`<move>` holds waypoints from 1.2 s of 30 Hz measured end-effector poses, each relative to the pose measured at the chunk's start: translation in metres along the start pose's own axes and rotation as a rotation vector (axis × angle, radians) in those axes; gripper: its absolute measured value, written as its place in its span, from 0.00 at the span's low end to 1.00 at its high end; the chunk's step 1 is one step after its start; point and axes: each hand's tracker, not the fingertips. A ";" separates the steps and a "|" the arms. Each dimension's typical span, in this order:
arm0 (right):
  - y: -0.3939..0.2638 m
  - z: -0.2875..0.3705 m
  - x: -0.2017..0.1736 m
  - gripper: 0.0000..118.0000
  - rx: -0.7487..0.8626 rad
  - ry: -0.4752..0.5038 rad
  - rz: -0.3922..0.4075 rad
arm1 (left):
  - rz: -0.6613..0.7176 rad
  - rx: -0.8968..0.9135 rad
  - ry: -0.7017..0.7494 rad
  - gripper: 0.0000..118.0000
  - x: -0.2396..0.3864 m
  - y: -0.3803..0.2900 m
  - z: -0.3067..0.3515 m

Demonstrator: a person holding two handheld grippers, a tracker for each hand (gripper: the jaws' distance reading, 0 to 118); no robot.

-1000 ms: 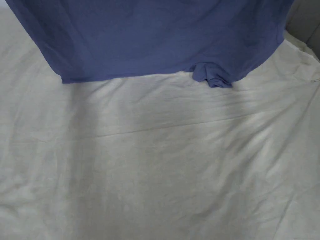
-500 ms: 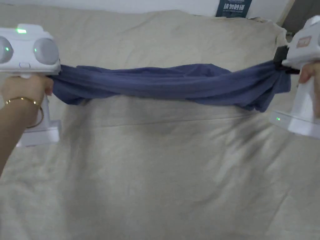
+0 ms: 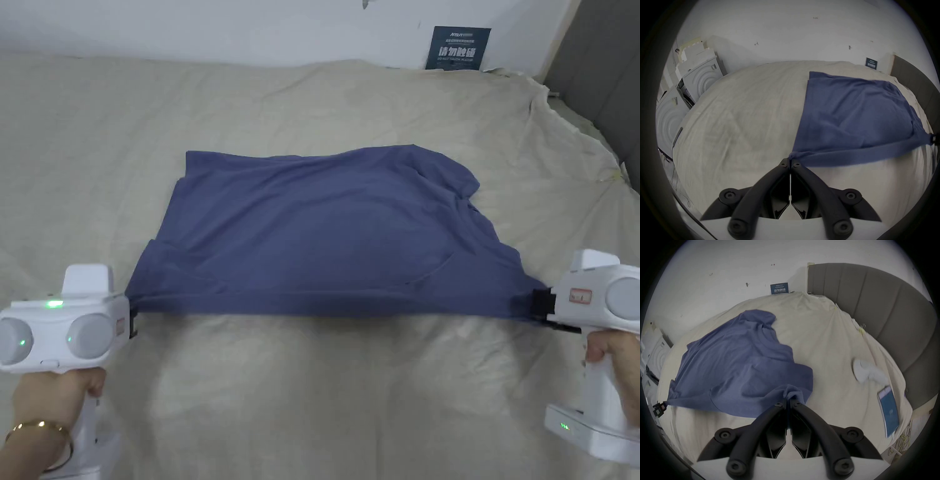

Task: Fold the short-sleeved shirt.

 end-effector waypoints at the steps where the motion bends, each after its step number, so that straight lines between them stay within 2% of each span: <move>1: -0.012 0.007 0.006 0.01 -0.003 0.002 -0.002 | -0.017 -0.001 0.002 0.00 -0.004 -0.011 0.009; 7: -0.068 0.048 0.031 0.01 -0.010 0.040 0.046 | 0.055 0.005 -0.059 0.00 -0.030 -0.061 0.053; 11: -0.094 0.072 0.040 0.01 0.007 0.048 0.076 | -0.004 -0.006 -0.067 0.00 -0.034 -0.096 0.075; 15: -0.114 0.093 0.041 0.01 0.036 0.042 0.115 | 0.013 -0.027 -0.086 0.00 -0.039 -0.120 0.092; 17: -0.116 0.090 0.055 0.01 0.034 0.044 0.111 | 0.004 -0.037 -0.083 0.00 -0.039 -0.131 0.100; 21: -0.132 0.093 0.060 0.01 0.026 0.038 0.104 | 0.012 -0.082 -0.089 0.00 -0.039 -0.152 0.106; 25: -0.146 0.082 0.064 0.01 0.000 0.022 0.144 | -0.027 -0.112 -0.071 0.00 -0.033 -0.165 0.105; 28: -0.150 0.077 0.065 0.01 -0.010 0.024 0.133 | 0.000 -0.117 -0.075 0.00 -0.032 -0.169 0.101; 29: -0.150 0.077 0.065 0.01 -0.016 0.033 0.127 | 0.017 -0.107 -0.068 0.05 -0.033 -0.168 0.103; 30: -0.150 0.077 0.065 0.04 -0.024 0.040 0.127 | 0.026 -0.107 -0.071 0.14 -0.035 -0.167 0.106; 31: -0.149 0.079 0.065 0.13 -0.027 0.047 0.125 | 0.043 -0.103 -0.068 0.29 -0.039 -0.165 0.110; 32: -0.147 0.084 0.066 0.36 -0.027 0.044 0.127 | 0.077 -0.086 -0.079 0.53 -0.045 -0.162 0.114; 33: -0.145 0.088 0.067 0.71 -0.029 0.046 0.133 | 0.105 -0.083 -0.088 0.80 -0.051 -0.158 0.118; 34: -0.142 0.093 0.069 0.86 -0.021 0.039 0.131 | 0.142 -0.064 -0.092 0.93 -0.058 -0.152 0.125; 35: -0.136 0.103 0.071 0.89 0.023 0.037 0.113 | 0.173 -0.032 -0.093 0.99 -0.065 -0.146 0.133; 36: -0.132 0.114 0.070 0.89 0.060 0.048 0.102 | 0.196 -0.003 -0.096 1.00 -0.070 -0.139 0.140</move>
